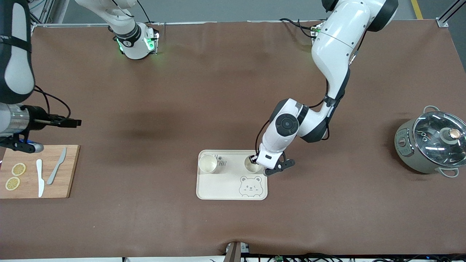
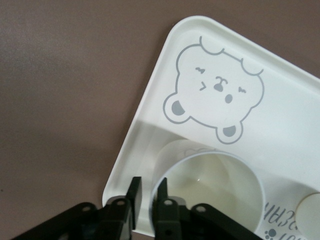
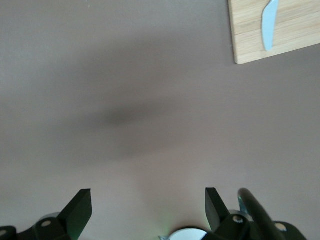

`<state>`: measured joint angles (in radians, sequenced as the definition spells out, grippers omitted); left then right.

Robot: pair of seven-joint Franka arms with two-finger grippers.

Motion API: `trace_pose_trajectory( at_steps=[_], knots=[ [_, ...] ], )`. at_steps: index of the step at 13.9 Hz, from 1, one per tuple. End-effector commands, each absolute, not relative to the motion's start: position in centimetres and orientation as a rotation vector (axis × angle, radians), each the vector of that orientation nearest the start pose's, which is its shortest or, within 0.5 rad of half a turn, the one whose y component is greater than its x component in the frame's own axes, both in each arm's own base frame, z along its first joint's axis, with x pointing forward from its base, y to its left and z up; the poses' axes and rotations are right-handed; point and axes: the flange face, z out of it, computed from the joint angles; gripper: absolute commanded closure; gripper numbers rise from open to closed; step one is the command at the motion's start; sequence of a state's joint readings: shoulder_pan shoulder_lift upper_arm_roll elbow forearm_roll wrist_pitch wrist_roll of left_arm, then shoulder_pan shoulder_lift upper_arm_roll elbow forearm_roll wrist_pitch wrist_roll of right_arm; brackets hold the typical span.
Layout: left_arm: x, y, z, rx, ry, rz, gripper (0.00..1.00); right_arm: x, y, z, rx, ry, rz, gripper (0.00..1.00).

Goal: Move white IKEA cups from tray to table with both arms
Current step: 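Grasp the cup with the left gripper while the right gripper reaches the other cup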

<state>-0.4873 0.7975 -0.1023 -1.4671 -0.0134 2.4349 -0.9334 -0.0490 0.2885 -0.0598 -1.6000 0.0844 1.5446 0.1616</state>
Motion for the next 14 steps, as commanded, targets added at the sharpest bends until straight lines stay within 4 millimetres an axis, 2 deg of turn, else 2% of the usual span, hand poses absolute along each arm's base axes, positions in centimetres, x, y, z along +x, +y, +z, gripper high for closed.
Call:
trace_pose_trajectory(
  at_steps=[1,2,3,4,6,8,10,12,14],
  knots=[
    [62.5,-40.0,24.3,-3.255,-0.627,-0.176,1.0,59.8,-2.0,41.8,-3.0,0.544,0.52,0.0],
    [62.7,-39.7,24.7,-3.255,-0.63,-0.185,1.0,59.6,-0.9,40.5,-3.0,0.544,0.518,0.0],
    [63.0,-39.5,25.9,-3.261,-0.635,-0.207,1.0,59.5,0.1,39.2,-2.998,0.562,0.498,0.0],
    [63.3,-39.1,27.0,-3.263,-0.644,-0.221,1.0,59.4,1.9,37.9,-2.98,0.588,0.465,0.0],
    [63.3,-37.5,30.4,-3.231,-0.655,-0.18,1.0,59.3,4.4,36.0,-2.933,0.722,0.395,0.0],
    [63.7,-34.7,34.2,-3.203,-0.616,-0.137,1.0,58.8,7.3,33.8,-2.856,0.78,0.344,0.0],
    [63.8,-31.4,36.4,-3.165,-0.583,-0.065,1.0,58.7,10.9,33.1,-2.823,0.838,0.269,0.0],
    [63.1,-28.2,37.4,-3.132,-0.569,-0.003,1.0,58.8,15.7,32.0,-2.755,0.948,0.226,0.0],
    [61.6,-24.3,37.2,-3.104,-0.569,0.045,1.0,58.8,19.4,31.0,-2.696,0.981,0.17,0.0]
  ],
)
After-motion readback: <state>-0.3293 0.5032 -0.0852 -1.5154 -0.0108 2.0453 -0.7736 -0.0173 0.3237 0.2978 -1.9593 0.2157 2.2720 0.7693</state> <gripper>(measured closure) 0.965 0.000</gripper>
